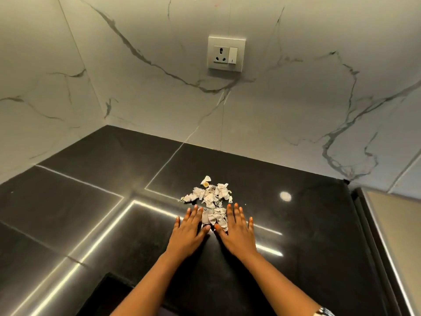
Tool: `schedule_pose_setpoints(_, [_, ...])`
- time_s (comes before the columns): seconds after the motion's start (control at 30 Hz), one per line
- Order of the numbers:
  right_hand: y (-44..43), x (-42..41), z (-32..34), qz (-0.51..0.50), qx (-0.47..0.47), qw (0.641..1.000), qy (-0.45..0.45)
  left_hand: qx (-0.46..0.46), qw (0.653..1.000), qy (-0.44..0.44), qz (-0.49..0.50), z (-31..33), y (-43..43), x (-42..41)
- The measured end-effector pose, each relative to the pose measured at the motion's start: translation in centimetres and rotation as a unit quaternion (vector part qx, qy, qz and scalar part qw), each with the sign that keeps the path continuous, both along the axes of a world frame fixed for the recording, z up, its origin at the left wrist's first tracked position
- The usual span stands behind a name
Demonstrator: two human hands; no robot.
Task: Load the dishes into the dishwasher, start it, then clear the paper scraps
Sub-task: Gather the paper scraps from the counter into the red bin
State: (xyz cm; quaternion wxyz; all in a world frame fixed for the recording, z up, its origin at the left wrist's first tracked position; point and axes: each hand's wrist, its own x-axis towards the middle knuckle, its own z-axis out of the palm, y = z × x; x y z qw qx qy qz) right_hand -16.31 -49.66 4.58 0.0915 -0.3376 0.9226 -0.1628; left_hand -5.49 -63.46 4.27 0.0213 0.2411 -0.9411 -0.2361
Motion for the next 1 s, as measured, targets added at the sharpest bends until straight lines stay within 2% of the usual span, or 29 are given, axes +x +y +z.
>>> schedule_pose_setpoints(0.07, [0.6, -0.7, 0.0, -0.015, -0.072, 0.997, -0.037, 0.039, 0.997, 0.065, -0.002, -0.2, -1.2, 0.4])
schedule_pose_setpoints(0.17, [2.6, -1.5, -0.1, -0.069, -0.159, 0.983, -0.058, 0.068, 0.979, 0.172, 0.083, -0.7, -2.8, 1.1])
schedule_pose_setpoints(0.23, [2.8, -2.6, 0.1, -0.105, -0.138, 0.983, -0.058, 0.08, 0.975, 0.167, 0.125, -0.7, -3.9, 0.3])
schedule_pose_setpoints(0.33, [0.3, -5.3, 0.4, -0.106, -0.071, 0.991, -0.049, 0.077, 0.981, 0.127, 0.125, -0.4, -6.4, -2.9])
schedule_pose_setpoints(0.53, [-5.9, -10.0, 1.1, 0.053, 0.016, 0.998, -0.039, 0.017, 0.999, 0.028, -0.029, 0.1, -9.8, -7.8])
schedule_pose_setpoints(0.63, [-5.3, -10.3, 1.8, 0.14, 0.037, 0.988, -0.057, 0.047, 0.986, 0.043, -0.152, 0.5, -10.1, -6.5])
schedule_pose_setpoints(0.7, [-3.9, -9.7, 1.7, 0.197, 0.028, 0.977, -0.082, 0.087, 0.977, 0.057, -0.185, 0.4, -10.2, -5.1])
schedule_pose_setpoints(0.77, [-2.1, -8.6, 1.5, 0.222, -0.005, 0.969, -0.111, 0.137, 0.973, 0.093, -0.164, 0.6, -9.8, -3.4])
schedule_pose_setpoints(0.87, [-1.1, -8.1, 2.1, 0.16, -0.107, 0.958, -0.21, 0.171, 0.968, 0.173, -0.055, 0.3, -9.2, -1.9])
schedule_pose_setpoints(0.93, [-3.0, -9.2, 3.4, 0.106, -0.15, 0.947, -0.262, 0.129, 0.971, 0.194, 0.048, 0.1, -10.7, -2.4])
schedule_pose_setpoints(1.0, [-6.2, -11.1, 4.0, 0.096, -0.136, 0.956, -0.241, 0.048, 0.98, 0.155, 0.115, -0.4, -13.1, -3.2])
